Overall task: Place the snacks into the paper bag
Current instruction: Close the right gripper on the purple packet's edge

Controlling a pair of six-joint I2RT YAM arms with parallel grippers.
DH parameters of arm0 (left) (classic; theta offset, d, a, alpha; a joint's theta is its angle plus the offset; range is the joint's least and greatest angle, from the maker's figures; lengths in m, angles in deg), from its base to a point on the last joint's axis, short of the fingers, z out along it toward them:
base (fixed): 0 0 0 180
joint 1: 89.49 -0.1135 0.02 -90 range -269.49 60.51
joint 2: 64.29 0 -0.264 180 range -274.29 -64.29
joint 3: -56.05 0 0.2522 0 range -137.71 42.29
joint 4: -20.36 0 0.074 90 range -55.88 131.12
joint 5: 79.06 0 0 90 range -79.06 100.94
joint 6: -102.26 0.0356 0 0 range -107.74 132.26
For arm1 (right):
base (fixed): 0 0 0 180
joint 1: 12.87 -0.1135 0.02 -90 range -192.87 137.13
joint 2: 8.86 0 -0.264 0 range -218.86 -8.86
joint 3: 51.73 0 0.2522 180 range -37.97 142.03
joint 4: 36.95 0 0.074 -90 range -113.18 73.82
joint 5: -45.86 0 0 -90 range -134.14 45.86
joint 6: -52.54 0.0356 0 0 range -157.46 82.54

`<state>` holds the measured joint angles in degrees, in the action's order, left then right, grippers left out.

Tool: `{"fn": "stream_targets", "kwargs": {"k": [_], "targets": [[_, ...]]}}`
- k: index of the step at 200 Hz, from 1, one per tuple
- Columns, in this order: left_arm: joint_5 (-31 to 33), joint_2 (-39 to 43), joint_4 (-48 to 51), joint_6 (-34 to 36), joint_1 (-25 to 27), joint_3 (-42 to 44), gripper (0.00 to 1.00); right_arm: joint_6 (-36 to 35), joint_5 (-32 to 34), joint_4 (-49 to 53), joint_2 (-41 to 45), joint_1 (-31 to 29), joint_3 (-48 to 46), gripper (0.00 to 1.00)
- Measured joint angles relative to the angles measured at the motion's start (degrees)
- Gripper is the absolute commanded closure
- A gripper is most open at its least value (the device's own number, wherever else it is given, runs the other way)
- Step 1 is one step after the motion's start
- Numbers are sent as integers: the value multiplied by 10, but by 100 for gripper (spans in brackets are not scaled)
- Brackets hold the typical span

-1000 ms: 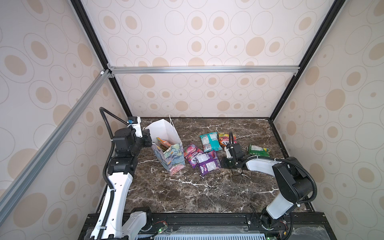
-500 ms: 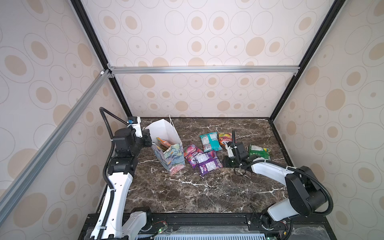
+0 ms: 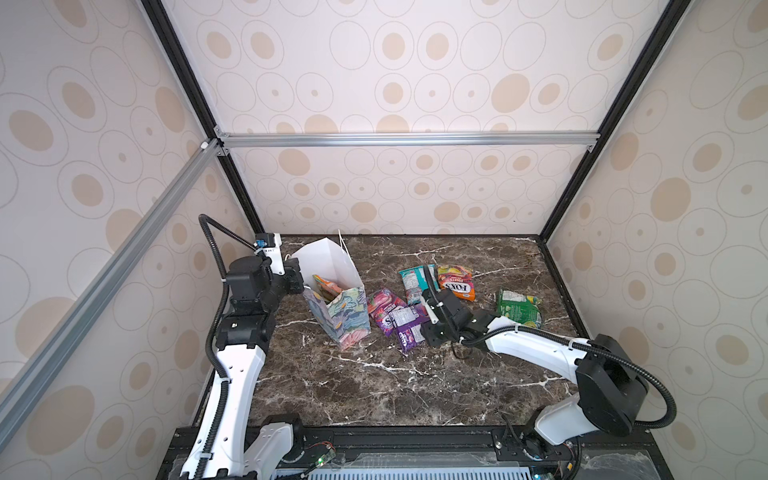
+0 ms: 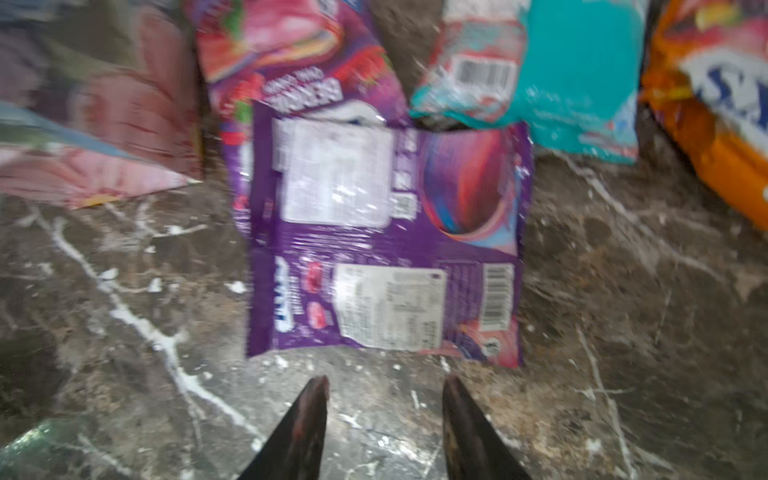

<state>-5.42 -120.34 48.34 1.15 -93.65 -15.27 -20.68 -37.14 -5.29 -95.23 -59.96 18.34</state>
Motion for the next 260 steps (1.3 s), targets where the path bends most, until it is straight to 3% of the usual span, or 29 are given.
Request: {"fn": "stream_targets", "kwargs": {"k": [29, 74, 260], "targets": [[0, 0, 0, 0, 0, 0, 100, -1, 43, 0, -29, -73, 43, 54], [3, 0, 0, 0, 0, 0, 100, 43, 123, 38, -137, -118, 103, 53], [6, 0, 0, 0, 0, 0, 100, 113, 213, 66, -247, -146, 133, 64]]}}
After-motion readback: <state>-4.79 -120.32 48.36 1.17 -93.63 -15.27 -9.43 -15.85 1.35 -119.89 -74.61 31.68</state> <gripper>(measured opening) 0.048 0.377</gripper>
